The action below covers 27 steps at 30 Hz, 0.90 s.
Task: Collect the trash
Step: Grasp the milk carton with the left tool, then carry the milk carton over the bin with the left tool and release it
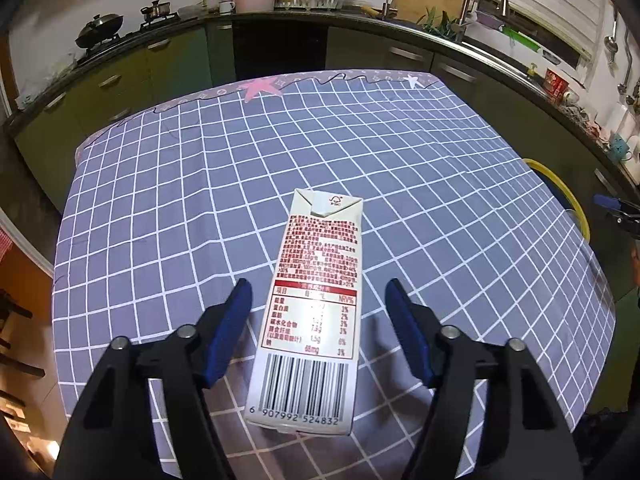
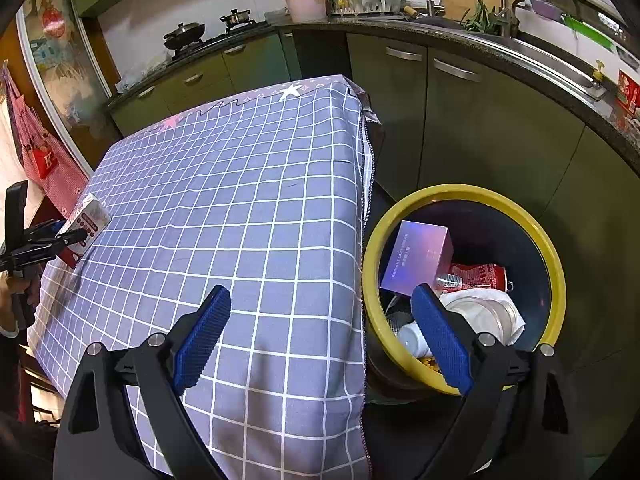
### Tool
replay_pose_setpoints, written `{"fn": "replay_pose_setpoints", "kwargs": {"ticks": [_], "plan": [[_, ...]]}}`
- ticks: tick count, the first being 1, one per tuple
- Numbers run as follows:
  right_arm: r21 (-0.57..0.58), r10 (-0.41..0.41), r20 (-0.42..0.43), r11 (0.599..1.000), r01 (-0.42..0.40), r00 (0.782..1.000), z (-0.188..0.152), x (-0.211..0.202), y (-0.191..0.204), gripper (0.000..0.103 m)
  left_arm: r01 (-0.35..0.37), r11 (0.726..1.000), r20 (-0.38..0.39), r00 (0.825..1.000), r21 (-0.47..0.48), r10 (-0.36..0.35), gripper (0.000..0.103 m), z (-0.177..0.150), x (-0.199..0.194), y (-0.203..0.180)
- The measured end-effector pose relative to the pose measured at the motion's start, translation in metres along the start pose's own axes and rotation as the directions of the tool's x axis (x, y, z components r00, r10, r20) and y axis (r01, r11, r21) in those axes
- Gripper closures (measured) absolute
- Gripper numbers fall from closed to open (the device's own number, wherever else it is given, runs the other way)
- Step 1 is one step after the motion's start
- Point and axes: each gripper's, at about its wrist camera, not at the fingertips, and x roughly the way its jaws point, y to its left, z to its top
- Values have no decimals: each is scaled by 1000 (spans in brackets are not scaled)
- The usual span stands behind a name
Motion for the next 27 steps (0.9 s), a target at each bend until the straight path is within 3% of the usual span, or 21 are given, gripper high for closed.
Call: {"fn": "replay_pose_setpoints", "kwargs": {"ticks": [8, 12, 18, 27], "plan": [[-4, 6, 2, 1000, -6, 1000, 0, -1, 1, 12, -15, 1000, -13, 1000, -8, 15, 52, 2, 4, -1], [-2, 9, 4, 1000, -9, 1000, 0, -2, 1, 12, -20, 1000, -30, 999, 4, 20, 68, 1, 8, -4], [-2, 15, 15, 1000, -15, 1000, 0, -6, 2, 12, -25, 999, -30, 999, 24, 26, 68, 0, 4, -12], [10, 12, 42, 1000, -13, 999, -3, -17, -4, 12, 11, 995, 31, 999, 100, -14, 69, 7, -29, -49]]}}
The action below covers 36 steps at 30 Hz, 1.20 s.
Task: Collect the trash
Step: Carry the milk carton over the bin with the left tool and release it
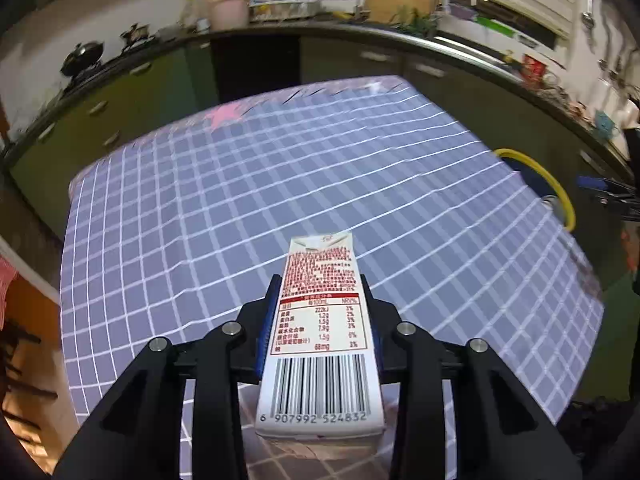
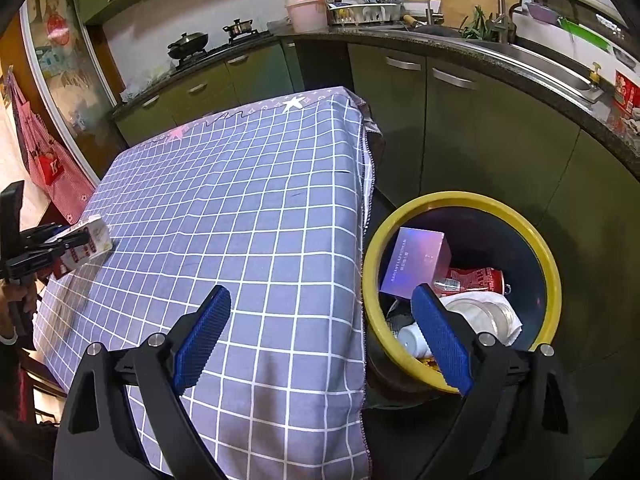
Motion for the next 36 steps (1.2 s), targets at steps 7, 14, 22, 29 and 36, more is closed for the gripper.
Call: {"fn": "replay_pose_setpoints", "kwargs": {"ticks": [7, 14, 22, 29, 36], "plan": [[36, -37, 31, 999, 36, 999, -6, -22, -17, 12, 56, 992, 56, 996, 112, -63, 69, 24, -30, -48], [84, -95, 71, 992, 89, 993, -20, -53, -43, 12, 154, 958, 70, 982, 243, -176, 69, 58, -43, -111], [156, -155, 111, 978, 137, 982, -43, -89, -82, 12, 313, 868, 16, 938, 385, -346, 69, 104, -23, -214], [229, -205, 125, 958, 173, 971, -71, -115, -117, 12, 404, 793, -64, 904, 456, -424, 69, 139, 37, -318], [299, -235, 114, 935, 193, 965, -97, -129, -148, 12, 404, 786, -133, 911, 467, -390, 69, 167, 112, -387]]}}
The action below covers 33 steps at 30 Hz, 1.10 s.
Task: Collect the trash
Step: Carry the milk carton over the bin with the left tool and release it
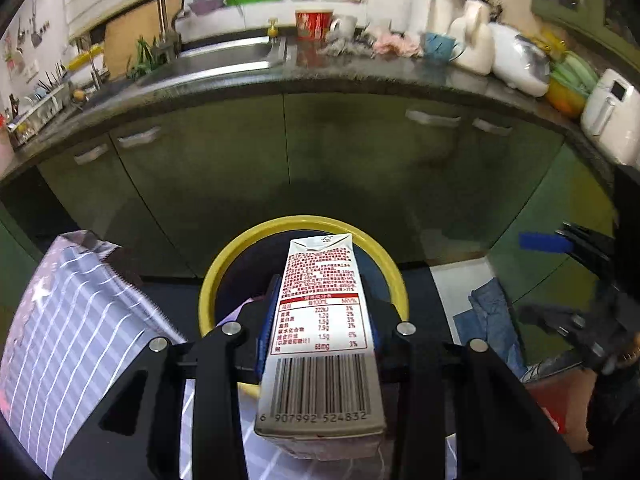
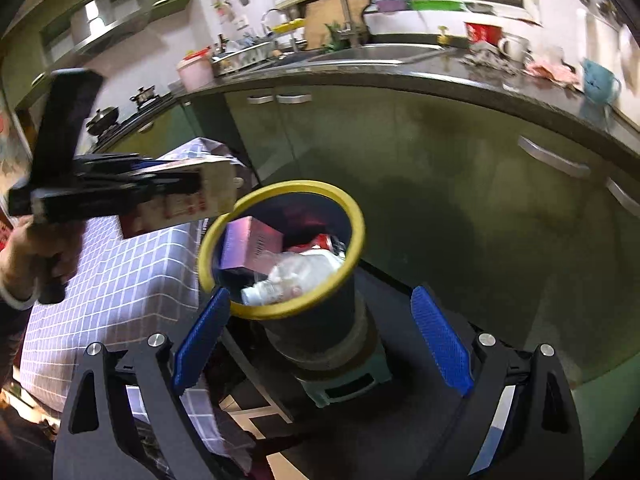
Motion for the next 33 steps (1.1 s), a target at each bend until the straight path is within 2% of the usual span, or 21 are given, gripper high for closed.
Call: {"fn": "replay_pose_setpoints", "kwargs": {"ticks": [6, 10, 13, 14, 15, 16, 17, 19, 22, 24, 26, 29, 33], "plan": [[39, -5, -9, 999, 6, 1000, -3, 4, -18, 12, -25, 999, -72, 997, -31, 23, 69, 19, 53, 10], [40, 0, -19, 999, 1, 1000, -4, 10, -19, 12, -52, 998, -82, 995, -34, 49, 69, 30, 79, 16], [34, 10, -22, 999, -9, 1000, -4, 12, -13, 12, -58, 997, -122, 991, -60, 51, 68, 34, 100, 24], [32, 12, -23, 999, -11, 1000, -4, 13, -12, 12, -62, 996, -138, 989, -70, 52, 56, 33, 106, 26], [29, 16, -24, 999, -15, 1000, -4, 13, -10, 12, -71, 994, -154, 986, -77, 58, 36, 32, 111, 28], [26, 18, -25, 1000, -17, 1000, -3, 13, -8, 12, -92, 992, -161, 984, -89, 76, 30, 30, 113, 31], [22, 20, -24, 1000, -20, 1000, -4, 12, -6, 12, -98, 990, -151, 985, -98, 83, 29, 28, 109, 33], [21, 25, -23, 999, -25, 999, -4, 11, -5, 12, -85, 991, -121, 990, -102, 72, 29, 23, 90, 33], [21, 30, -23, 999, -29, 999, -4, 11, -3, 12, -82, 992, -25, 996, -94, 80, 28, 13, 39, 28], [18, 40, -24, 999, -40, 999, -4, 12, 2, 12, -93, 991, 44, 994, -94, 98, 19, 4, 1, 25], [9, 54, -24, 999, -54, 998, -4, 12, 8, 12, -122, 986, 130, 982, -113, 136, 12, -12, -46, 23], [-17, 87, -23, 996, -87, 996, -3, 13, 24, 12, -182, 970, 223, 951, -162, 216, 7, -47, -116, 21], [-68, 153, -13, 986, -154, 988, -2, 10, 57, 12, -279, 919, 260, 899, -280, 352, 7, -104, -187, 21]]}}
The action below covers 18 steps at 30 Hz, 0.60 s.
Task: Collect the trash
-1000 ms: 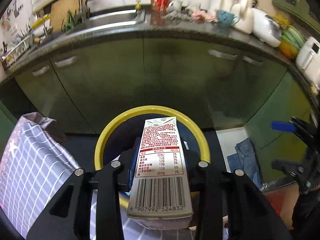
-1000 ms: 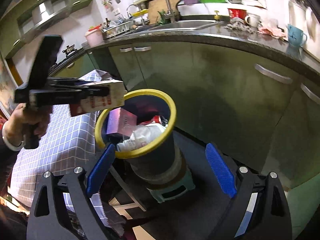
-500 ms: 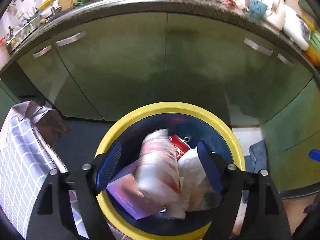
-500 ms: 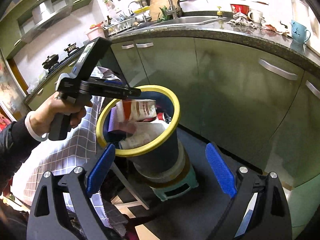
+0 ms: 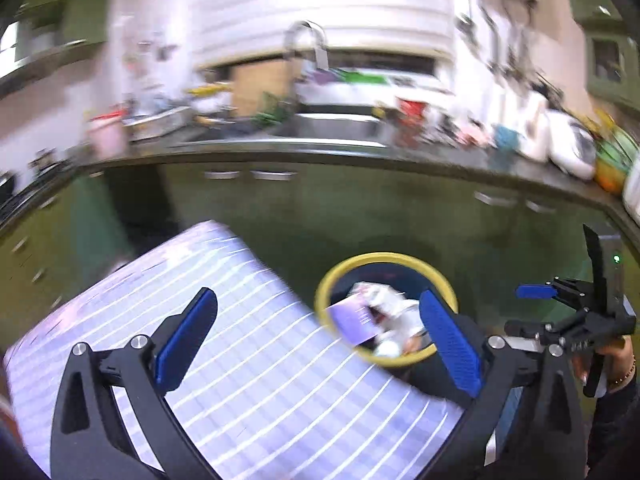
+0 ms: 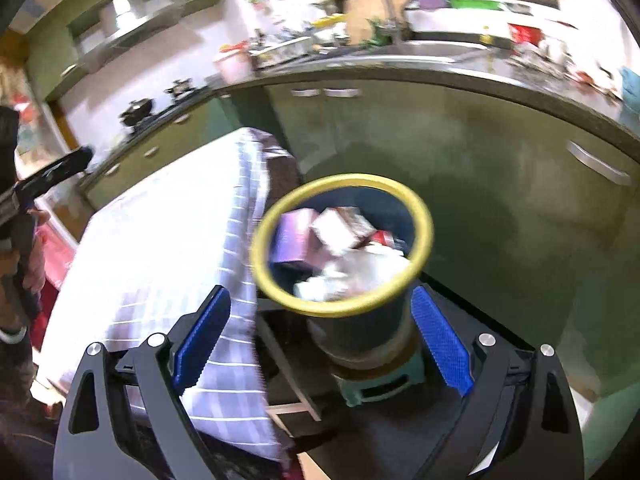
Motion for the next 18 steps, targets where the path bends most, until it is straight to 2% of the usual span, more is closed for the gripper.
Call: {"fn": "replay_pose_setpoints", "kwargs": {"ticks": [2, 4, 7, 12, 14, 16, 18], "plan": [[-43, 46, 9, 998, -45, 999, 2, 0, 23, 12, -65, 997, 9, 998, -40, 65, 7, -16, -28, 13], [-92, 71, 20, 993, -69, 997, 3, -1, 46, 9, -150, 985, 12, 988, -81, 151, 7, -36, -60, 27], [-158, 76, 38, 985, -69, 996, 2, -4, 75, 8, -255, 957, 4, 966, -140, 258, 7, -68, -101, 45], [-264, 40, 98, 964, -13, 994, 0, -17, 120, 8, -325, 912, -16, 943, -249, 331, 7, -109, -146, 70], [-289, 35, 114, 957, 0, 993, -2, -25, 130, 7, -385, 880, -13, 918, -277, 397, 7, -122, -162, 75], [-302, 33, 129, 953, 7, 991, -5, -33, 139, 5, -458, 840, -9, 879, -292, 476, 7, -132, -177, 79], [-309, 31, 142, 951, 14, 989, -9, -41, 146, 5, -466, 829, -7, 873, -309, 488, 7, -138, -185, 81]]}}
